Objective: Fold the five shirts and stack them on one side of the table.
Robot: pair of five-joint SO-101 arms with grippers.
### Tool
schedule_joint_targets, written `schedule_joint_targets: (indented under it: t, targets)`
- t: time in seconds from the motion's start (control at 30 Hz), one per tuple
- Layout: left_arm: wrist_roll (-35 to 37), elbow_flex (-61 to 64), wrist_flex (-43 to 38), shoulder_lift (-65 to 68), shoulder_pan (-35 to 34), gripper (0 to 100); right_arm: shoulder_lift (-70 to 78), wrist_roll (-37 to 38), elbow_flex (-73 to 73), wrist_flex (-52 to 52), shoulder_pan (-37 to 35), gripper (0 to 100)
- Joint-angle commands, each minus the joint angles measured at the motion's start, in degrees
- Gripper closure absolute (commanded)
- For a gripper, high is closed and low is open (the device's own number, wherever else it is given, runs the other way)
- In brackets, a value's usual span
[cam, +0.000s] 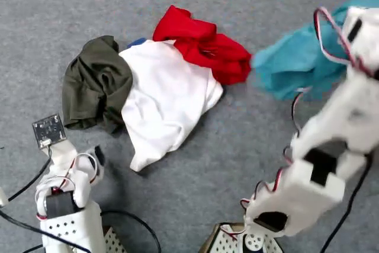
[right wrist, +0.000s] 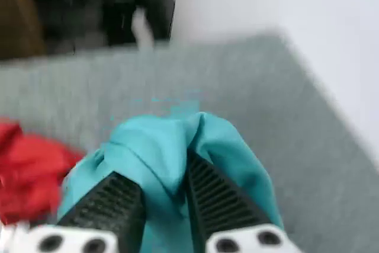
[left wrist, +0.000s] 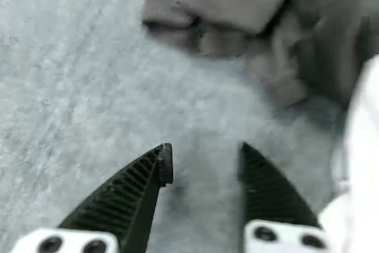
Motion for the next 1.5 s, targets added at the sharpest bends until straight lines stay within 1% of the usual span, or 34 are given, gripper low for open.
schedule_joint_targets:
  t: [0.0, 0.07, 0.17, 0.3, 0.4, 0.5, 0.63, 0.73, 0.9, 1.1, 1.23, 1.37, 1.47]
  targets:
    - [1.3, -6.7, -0.5, -2.3, 5.8, 78, 9.1, 0.3, 3.0, -0.4, -0.2, 99.5]
    - [1.3, -8.2, -0.2, -2.2, 9.1, 79, 15.0, 0.4, 3.4, -1.1, -1.4, 99.5]
    - [1.7, -9.3, -0.5, -2.2, 11.6, 79, 22.9, 0.4, 3.0, -3.3, -3.3, 99.5]
    - [1.7, -13.0, -0.7, 0.1, 11.2, 79, 32.3, 0.4, 1.9, -7.4, -5.0, 99.5]
    - [1.8, -20.7, -2.0, 7.0, 9.2, 79, 39.0, 0.3, 1.7, -10.8, -6.1, 99.5]
    - [2.2, -31.2, -3.7, 18.2, 7.9, 79, 44.3, 0.2, 1.6, -13.5, -7.8, 99.5]
    - [5.7, -47.2, -3.7, 36.7, 8.1, 79, 48.0, 0.2, 1.6, -16.3, -9.8, 99.5]
    - [7.0, -59.7, -1.2, 50.8, 11.6, 79, 47.6, 0.2, 1.6, -16.7, -9.5, 99.5]
    - [6.8, -79.8, 5.4, 72.0, 21.0, 79, 47.6, 0.5, 1.5, -18.3, -9.3, 99.5]
    - [6.9, -101.4, 5.4, 96.2, 26.6, 78, 47.6, 0.6, 1.5, -19.1, -9.2, 99.5]
    - [7.5, -115.3, 5.6, 112.6, 28.7, 78, 47.3, 0.6, 1.5, -19.0, -8.1, 99.5]
    - [14.5, -130.6, 5.8, 127.8, 29.5, 74, 47.3, 0.6, 1.5, -19.1, -7.8, 99.5]
    - [18.5, -142.0, 5.8, 137.6, 30.6, 73, 47.3, 0.6, 1.5, -19.1, -7.8, 99.5]
